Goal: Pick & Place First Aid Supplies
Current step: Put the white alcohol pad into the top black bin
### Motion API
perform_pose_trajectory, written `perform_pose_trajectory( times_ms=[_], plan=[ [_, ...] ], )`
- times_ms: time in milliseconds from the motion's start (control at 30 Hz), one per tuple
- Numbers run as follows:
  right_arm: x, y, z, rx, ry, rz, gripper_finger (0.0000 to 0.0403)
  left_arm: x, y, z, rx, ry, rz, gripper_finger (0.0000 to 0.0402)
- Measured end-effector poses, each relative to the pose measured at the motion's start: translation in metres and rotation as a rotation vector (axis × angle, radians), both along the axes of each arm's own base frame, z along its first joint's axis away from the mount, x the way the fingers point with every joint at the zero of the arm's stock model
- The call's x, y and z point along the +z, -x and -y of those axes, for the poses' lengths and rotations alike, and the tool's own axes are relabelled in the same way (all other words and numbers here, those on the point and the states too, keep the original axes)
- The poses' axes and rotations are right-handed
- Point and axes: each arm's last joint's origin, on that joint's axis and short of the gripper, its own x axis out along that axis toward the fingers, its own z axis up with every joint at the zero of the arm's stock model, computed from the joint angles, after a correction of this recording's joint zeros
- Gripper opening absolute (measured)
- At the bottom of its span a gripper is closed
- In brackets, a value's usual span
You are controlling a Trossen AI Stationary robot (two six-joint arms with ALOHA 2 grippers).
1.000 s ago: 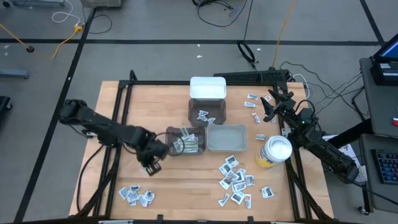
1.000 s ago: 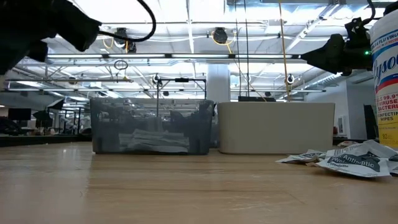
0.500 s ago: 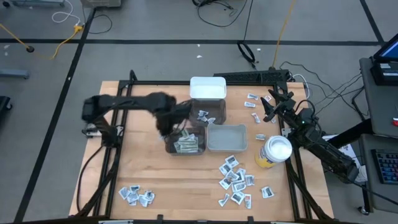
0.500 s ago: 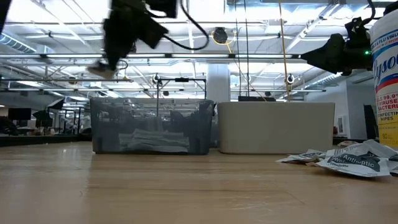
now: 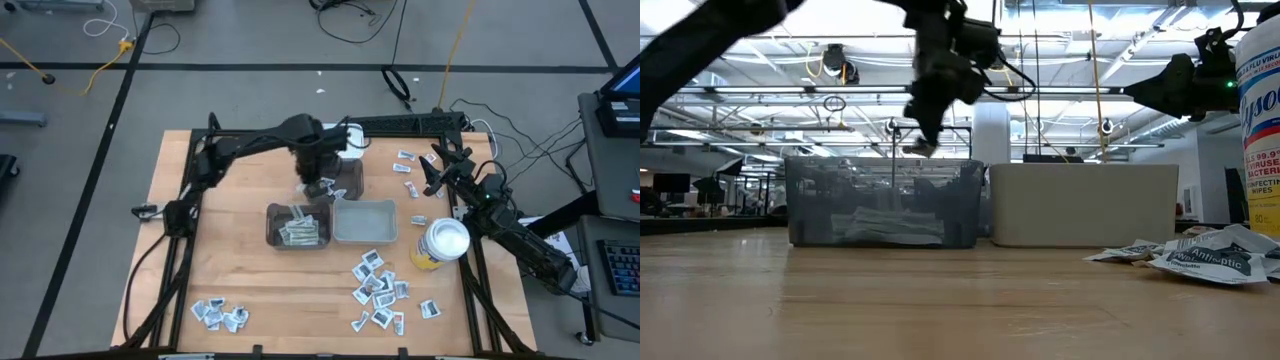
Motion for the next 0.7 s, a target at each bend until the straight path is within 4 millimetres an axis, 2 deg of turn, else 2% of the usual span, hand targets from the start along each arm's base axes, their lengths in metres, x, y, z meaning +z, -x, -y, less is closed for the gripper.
perform_pose_trajectory(
  times_ms=[200,400,567,700],
  plan=[
    [0.000,0.000,0.000,0.000,0.000,0.000,0.0263,-0.035,-0.027,-0.023,-0.013,-0.025,0.022,0.0000],
    [0.000,0.000,0.000,0.000,0.000,0.000,0.0263,-0.070,-0.043,-0.031,-0.038,-0.024,0.026,0.0000],
    [0.000,0.000,0.000,0.000,0.000,0.000,0.0263,-0.072,-0.044,-0.034,0.009,-0.024,0.033,0.0016],
    [0.000,0.000,0.000,0.000,0.000,-0.001,0.0263,-0.064,-0.040,-0.040,0.026,-0.031,0.051,0.0072]
  ],
)
